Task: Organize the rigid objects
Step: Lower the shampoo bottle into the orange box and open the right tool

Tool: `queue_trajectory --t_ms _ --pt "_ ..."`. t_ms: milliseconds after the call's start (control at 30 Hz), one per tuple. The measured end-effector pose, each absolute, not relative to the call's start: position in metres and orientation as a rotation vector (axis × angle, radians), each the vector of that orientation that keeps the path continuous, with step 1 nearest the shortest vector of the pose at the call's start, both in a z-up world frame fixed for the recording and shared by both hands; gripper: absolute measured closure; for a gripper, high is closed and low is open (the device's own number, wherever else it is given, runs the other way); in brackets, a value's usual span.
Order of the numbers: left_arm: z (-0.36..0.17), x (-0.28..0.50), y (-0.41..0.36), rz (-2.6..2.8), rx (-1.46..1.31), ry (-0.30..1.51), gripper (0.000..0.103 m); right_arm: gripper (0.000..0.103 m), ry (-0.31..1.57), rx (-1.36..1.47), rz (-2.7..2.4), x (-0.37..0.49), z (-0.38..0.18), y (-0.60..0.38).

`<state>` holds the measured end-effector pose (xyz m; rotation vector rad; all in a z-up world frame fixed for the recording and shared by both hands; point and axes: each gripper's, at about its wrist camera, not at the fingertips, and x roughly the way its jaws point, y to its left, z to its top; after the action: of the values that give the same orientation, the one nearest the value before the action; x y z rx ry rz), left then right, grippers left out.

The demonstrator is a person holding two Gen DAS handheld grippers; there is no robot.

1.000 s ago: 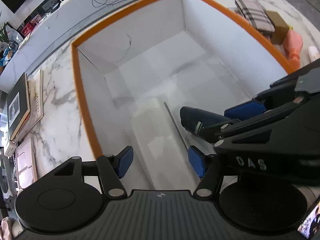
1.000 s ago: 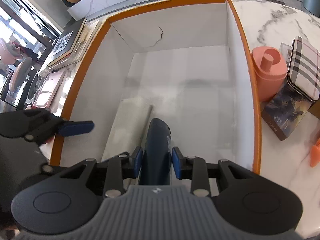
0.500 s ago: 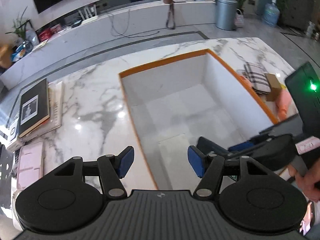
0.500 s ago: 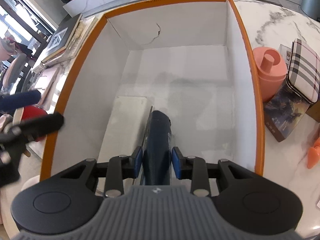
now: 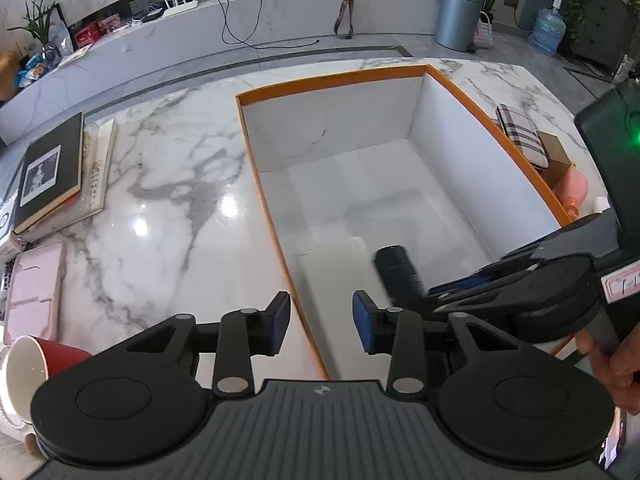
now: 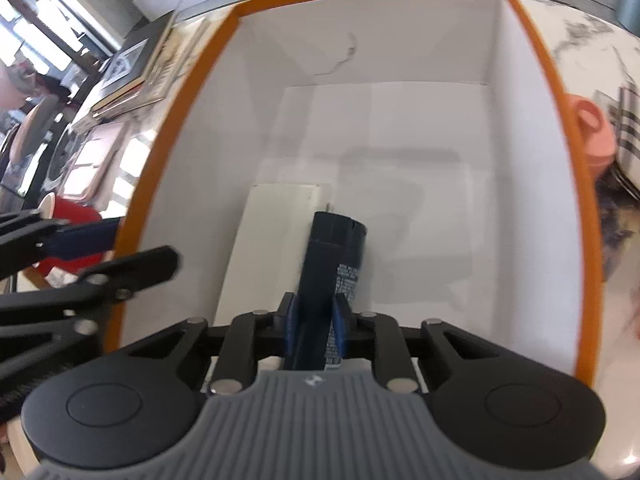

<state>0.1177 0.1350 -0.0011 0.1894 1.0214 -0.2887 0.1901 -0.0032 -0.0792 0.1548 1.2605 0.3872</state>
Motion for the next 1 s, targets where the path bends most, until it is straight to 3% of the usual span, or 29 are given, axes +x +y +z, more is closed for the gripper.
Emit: queue_trajectory --t_ms 367,633,1000 --pt "-0.003 0.115 0.137 -0.260 0.153 1.023 0.065 0.093 1.323 0.188 0.457 0.182 -0.089 0.005" --pt "0.013 0.106 0.132 -0.217 0.167 0.942 0.065 0.084 1.226 0.123 0.446 0.174 -0.059 -0.009" --pt "0.036 0.091 0.084 -0.300 0.191 0.869 0.065 0.082 1.001 0.097 0.384 0.143 -0.013 -0.061"
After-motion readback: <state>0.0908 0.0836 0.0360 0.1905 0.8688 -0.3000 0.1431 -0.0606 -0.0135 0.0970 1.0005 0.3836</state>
